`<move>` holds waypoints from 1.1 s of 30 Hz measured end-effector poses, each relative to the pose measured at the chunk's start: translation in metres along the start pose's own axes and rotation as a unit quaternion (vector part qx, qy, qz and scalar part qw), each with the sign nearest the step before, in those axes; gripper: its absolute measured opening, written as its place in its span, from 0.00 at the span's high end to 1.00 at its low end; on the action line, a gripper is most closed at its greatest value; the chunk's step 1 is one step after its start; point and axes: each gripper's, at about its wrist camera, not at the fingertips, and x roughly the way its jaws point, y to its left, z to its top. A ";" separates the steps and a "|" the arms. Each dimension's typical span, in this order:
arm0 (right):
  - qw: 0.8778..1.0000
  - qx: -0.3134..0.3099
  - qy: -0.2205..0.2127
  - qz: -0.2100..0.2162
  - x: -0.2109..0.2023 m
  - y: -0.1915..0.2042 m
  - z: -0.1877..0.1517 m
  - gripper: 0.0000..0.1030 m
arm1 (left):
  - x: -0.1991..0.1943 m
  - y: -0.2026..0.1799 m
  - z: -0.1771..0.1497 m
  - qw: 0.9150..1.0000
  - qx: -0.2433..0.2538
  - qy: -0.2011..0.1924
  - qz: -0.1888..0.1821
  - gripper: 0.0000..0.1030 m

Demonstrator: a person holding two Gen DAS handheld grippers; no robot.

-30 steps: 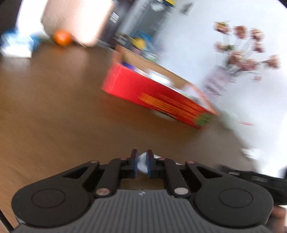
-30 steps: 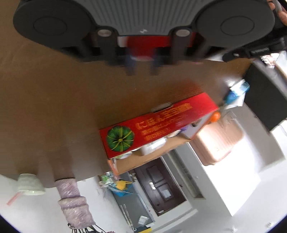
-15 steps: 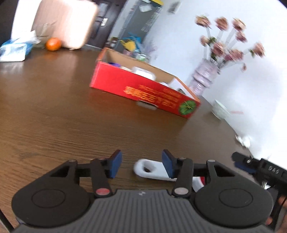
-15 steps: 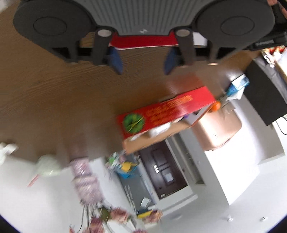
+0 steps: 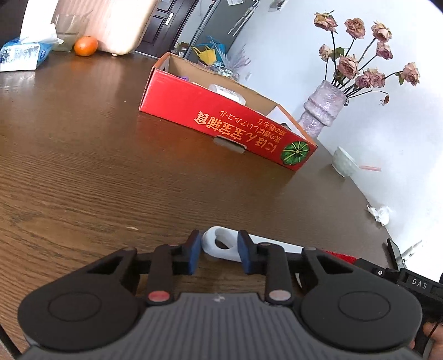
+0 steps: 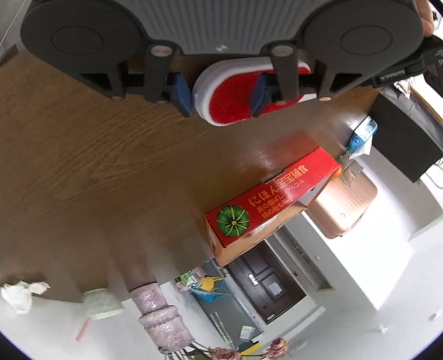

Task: Organize rigid objects
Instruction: 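Lift the lint roller with both tools and lower it into the box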

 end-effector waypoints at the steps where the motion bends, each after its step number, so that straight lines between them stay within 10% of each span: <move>1: 1.000 0.000 -0.001 0.000 0.000 0.000 0.000 0.56 | 0.000 0.000 0.000 1.000 0.004 0.000 0.001 0.73; 16: 0.999 -0.032 -0.016 0.014 0.013 0.019 0.027 0.57 | -0.007 0.006 0.021 0.999 0.000 -0.047 0.003 0.78; 33: 0.991 -0.088 -0.094 0.043 0.119 0.088 0.169 0.57 | 0.060 0.021 0.192 0.994 0.020 -0.109 0.000 0.78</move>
